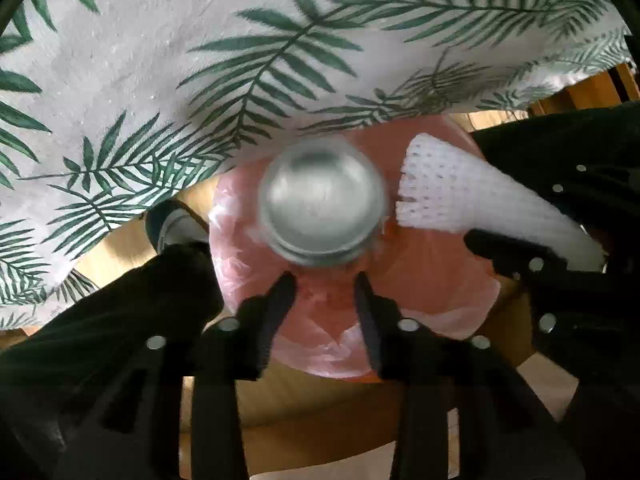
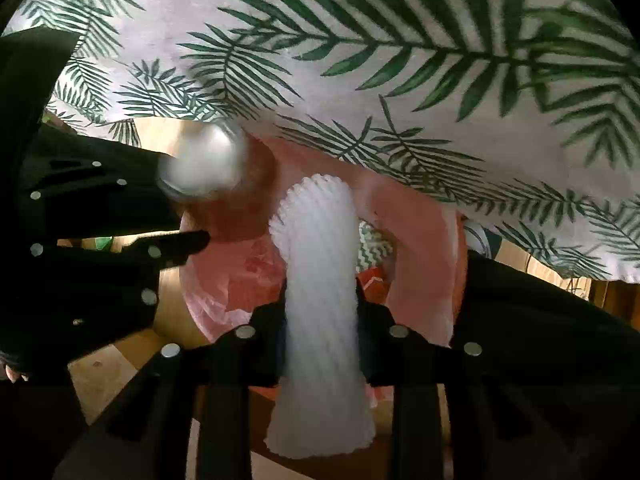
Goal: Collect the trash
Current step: 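Carry the red can and mesh sleeve over the pink bag and release both, then raise both tools back toward the table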
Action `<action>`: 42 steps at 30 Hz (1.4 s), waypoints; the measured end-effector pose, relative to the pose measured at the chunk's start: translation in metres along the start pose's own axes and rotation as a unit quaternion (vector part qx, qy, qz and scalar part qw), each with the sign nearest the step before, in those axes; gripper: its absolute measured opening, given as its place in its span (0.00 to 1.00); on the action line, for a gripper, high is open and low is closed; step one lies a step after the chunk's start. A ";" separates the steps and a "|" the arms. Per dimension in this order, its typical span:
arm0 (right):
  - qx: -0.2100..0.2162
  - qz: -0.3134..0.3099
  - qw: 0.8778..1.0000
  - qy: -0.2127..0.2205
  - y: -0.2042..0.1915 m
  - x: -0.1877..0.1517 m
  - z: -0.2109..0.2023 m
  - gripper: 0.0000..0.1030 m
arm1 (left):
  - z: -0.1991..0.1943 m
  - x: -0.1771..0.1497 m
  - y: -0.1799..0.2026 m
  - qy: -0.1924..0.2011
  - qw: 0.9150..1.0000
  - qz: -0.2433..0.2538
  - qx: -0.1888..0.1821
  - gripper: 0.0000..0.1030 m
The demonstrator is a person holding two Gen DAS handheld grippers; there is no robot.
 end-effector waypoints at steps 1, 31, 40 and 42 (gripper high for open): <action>0.001 0.001 1.000 -0.003 0.000 0.001 0.004 0.42 | 0.001 0.000 0.000 -0.002 1.000 -0.001 -0.001 0.40; -0.057 -0.064 0.943 0.321 -0.048 0.031 -0.344 0.95 | -0.381 0.009 -0.009 0.293 0.940 0.007 0.176 0.83; -0.043 -0.063 0.910 0.408 -0.077 0.150 -0.446 0.95 | -0.489 0.096 -0.087 0.363 0.902 -0.013 0.236 0.94; -0.049 -0.057 0.907 0.415 -0.084 0.184 -0.451 0.95 | -0.496 0.116 -0.103 0.363 0.900 -0.017 0.241 0.94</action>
Point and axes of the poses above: each gripper's, at about its wrist camera, not at the fingertips, and z roughly the way its jaws point, y to its right, x to its top, the point moved 10 cm from there along z, roughly the way its jaws point, and after that the axes turned 15 degrees about z, right-handed, at the moved point
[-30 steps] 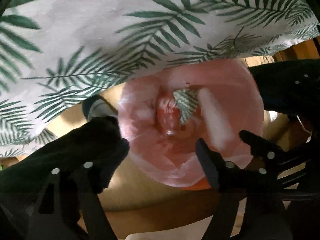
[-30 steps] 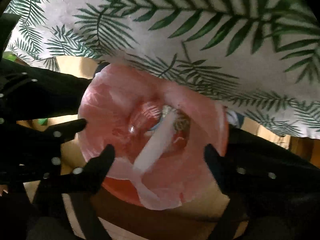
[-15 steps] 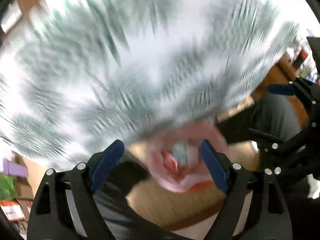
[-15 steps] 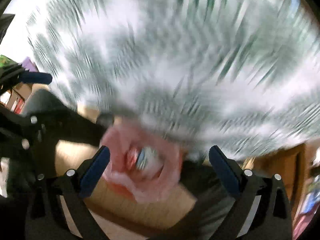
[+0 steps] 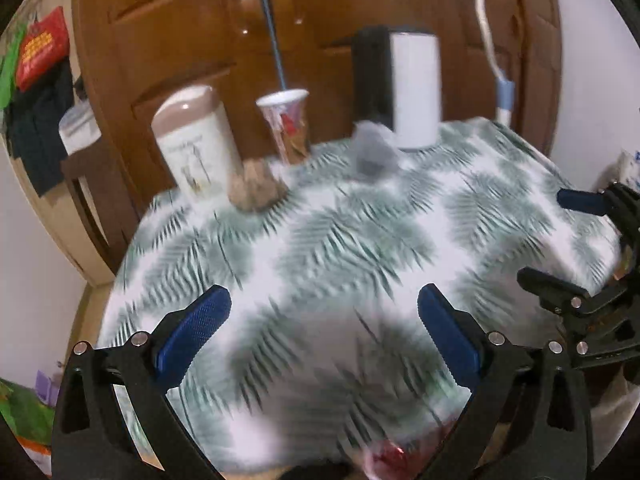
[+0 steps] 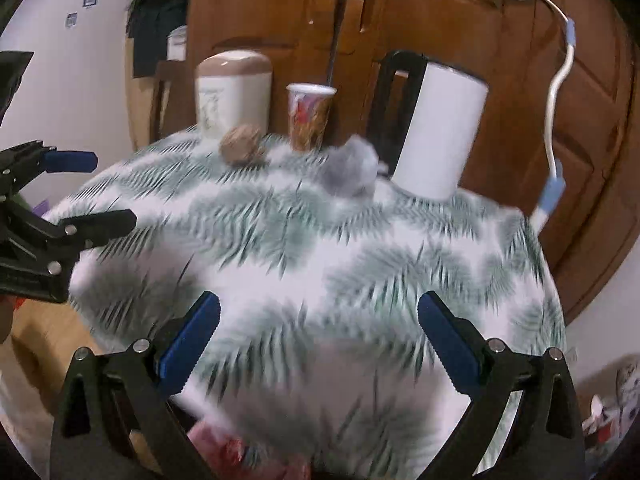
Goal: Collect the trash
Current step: 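Raise both tools back toward the table, then grasp the crumpled brown paper with the left gripper while the right gripper grasps the white wrapper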
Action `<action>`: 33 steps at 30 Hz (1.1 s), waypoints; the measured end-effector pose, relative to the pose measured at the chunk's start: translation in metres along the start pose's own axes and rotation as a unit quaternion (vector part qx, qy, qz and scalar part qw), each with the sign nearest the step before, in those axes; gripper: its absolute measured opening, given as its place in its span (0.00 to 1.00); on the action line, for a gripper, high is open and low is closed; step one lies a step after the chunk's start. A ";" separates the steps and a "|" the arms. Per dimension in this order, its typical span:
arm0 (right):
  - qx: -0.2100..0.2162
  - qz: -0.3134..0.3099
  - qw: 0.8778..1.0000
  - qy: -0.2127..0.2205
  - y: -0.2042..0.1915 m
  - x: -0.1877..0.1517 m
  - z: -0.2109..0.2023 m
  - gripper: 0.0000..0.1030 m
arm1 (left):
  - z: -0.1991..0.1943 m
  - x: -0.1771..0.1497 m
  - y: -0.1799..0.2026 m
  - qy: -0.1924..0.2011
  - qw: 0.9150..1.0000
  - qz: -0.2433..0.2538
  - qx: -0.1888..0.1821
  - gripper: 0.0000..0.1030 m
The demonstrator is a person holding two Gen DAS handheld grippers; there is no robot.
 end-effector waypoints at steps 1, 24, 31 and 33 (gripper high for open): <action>-0.001 0.002 1.000 0.001 0.001 0.011 0.007 0.95 | 0.017 0.007 -0.007 -0.004 1.000 -0.003 0.002 0.94; -0.056 -0.015 0.998 -0.035 0.000 0.114 0.203 0.95 | 0.222 0.051 -0.078 -0.069 0.995 -0.070 0.013 0.94; -0.049 -0.017 0.997 -0.050 -0.002 0.117 0.226 0.83 | 0.233 0.058 -0.084 -0.067 0.995 -0.070 0.022 0.88; -0.045 -0.012 0.997 -0.064 -0.002 0.114 0.234 0.71 | 0.235 0.060 -0.085 -0.069 0.995 -0.063 0.029 0.83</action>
Point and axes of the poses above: each gripper's, at about its wrist camera, not at the fingertips, and z roughly the way its jaws point, y to its right, x to its top, the point moved 10 cm from there along z, roughly the way its jaws point, and after that the axes turned 15 degrees about z, right-handed, at the moved point
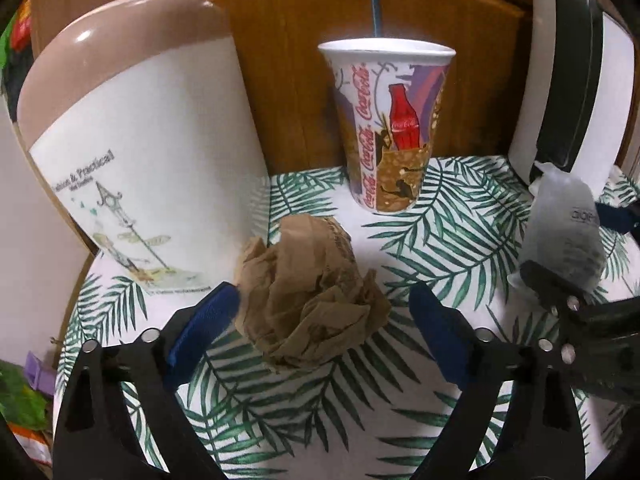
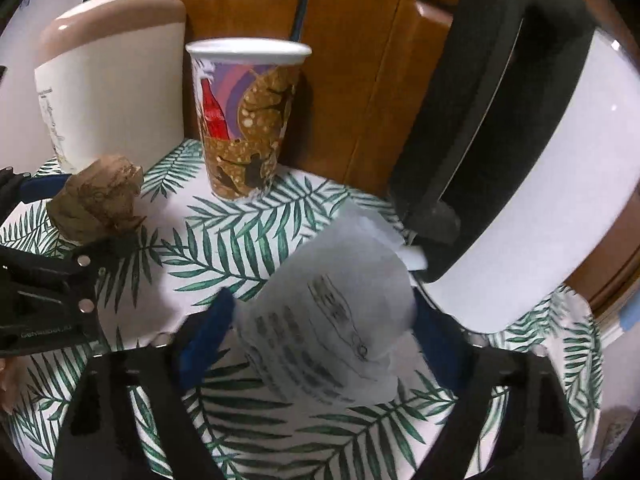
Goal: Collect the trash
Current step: 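Grasp the crumpled brown paper with the left gripper while the right gripper grasps the white wrapper, then carry the brown paper and white wrapper over the pink bag and release both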
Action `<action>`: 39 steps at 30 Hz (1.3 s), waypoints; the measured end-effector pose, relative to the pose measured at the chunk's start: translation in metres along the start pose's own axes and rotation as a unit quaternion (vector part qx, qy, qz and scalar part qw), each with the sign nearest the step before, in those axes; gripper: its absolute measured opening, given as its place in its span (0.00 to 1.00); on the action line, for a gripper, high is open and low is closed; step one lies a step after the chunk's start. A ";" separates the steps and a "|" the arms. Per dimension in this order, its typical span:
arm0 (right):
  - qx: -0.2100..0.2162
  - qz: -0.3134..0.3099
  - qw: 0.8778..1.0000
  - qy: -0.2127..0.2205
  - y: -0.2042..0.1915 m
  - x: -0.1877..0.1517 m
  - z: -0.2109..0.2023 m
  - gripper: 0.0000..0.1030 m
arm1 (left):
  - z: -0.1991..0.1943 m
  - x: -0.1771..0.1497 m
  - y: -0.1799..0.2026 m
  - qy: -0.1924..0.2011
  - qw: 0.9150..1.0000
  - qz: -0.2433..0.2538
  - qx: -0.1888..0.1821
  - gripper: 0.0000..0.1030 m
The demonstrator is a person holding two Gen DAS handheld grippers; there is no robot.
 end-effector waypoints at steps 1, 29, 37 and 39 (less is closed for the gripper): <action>0.001 -0.001 1.000 -0.005 -0.001 -0.001 0.003 0.62 | 0.001 0.001 -0.001 -0.001 1.000 0.005 0.007 0.80; 0.083 -0.013 0.996 0.021 -0.002 -0.053 -0.074 0.49 | -0.064 -0.017 0.010 0.047 0.999 -0.009 -0.023 0.54; 0.089 -0.019 0.995 0.045 0.002 -0.086 -0.142 0.49 | -0.138 -0.046 0.046 0.076 0.996 0.011 -0.052 0.55; 0.090 -0.018 0.994 0.052 0.004 -0.099 -0.162 0.49 | -0.157 -0.058 0.056 0.080 0.995 0.020 -0.059 0.55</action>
Point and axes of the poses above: each gripper's, at about its wrist camera, not at the fingertips, and z roughly the way its jaws point, y to its right, x to its top, the point moved 10 cm from there along z, roughly the way its jaws point, and after that the axes turned 15 degrees about z, right-handed, at the moved point
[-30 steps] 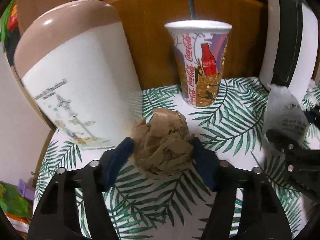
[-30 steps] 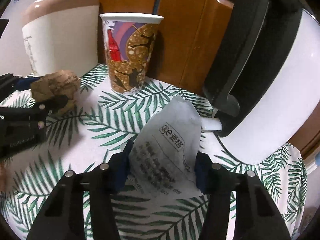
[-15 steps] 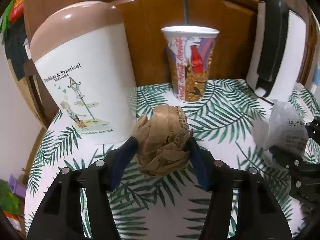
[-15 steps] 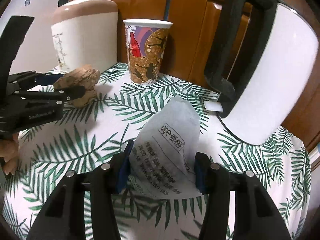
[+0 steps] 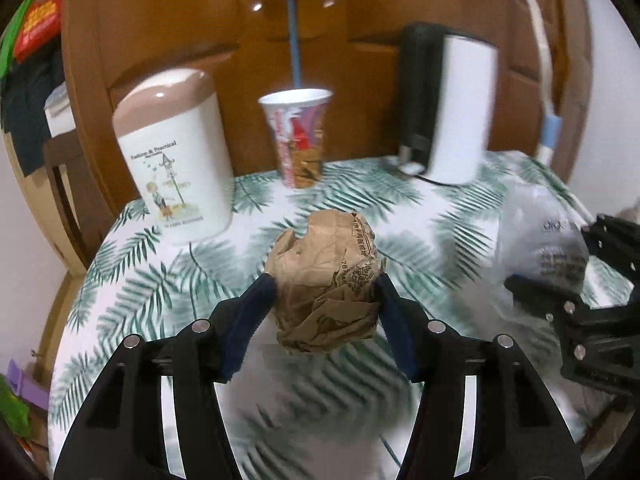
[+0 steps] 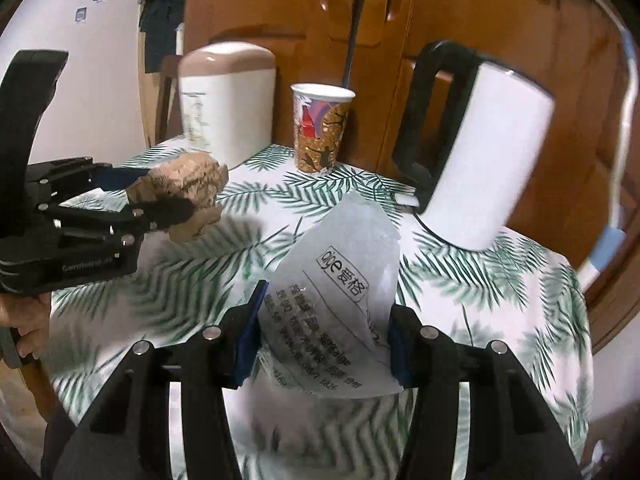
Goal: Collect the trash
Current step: 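Carry the brown paper and white wrapper over the pink bag and release both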
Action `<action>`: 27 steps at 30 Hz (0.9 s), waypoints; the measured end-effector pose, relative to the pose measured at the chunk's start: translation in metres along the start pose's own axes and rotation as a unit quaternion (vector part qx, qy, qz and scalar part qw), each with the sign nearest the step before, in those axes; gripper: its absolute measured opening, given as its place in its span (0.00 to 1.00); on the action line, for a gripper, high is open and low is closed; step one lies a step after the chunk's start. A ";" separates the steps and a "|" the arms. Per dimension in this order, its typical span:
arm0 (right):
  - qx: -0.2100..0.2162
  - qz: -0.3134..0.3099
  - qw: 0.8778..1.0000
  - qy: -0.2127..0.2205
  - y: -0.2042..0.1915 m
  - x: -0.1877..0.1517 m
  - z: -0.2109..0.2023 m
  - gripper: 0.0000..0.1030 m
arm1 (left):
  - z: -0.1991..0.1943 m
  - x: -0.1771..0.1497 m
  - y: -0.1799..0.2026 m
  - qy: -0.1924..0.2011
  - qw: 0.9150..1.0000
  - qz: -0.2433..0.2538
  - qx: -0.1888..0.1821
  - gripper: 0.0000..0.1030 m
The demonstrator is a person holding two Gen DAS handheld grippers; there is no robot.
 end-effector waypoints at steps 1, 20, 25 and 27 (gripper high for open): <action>0.002 0.002 1.000 0.001 -0.001 -0.007 -0.011 0.49 | -0.014 -0.008 0.010 0.000 1.000 0.005 -0.008 0.55; 0.044 0.031 0.996 -0.069 -0.037 -0.245 -0.119 0.49 | -0.121 -0.200 0.157 -0.054 0.992 0.050 -0.101 0.55; 0.047 0.039 0.989 -0.132 -0.032 -0.311 -0.073 0.49 | -0.072 -0.264 0.185 -0.120 0.983 0.053 -0.126 0.55; 0.043 0.038 0.985 -0.162 -0.029 -0.337 -0.050 0.49 | -0.046 -0.291 0.192 -0.151 0.978 0.052 -0.131 0.55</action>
Point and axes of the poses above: each gripper's, at about its wrist camera, not at the fingertips, and z roughly the way its jaws point, y to its right, x to its top, the point moved 10 cm from there along z, roughly the way its jaws point, and after that the axes turned 15 degrees about z, right-handed, at the moved point
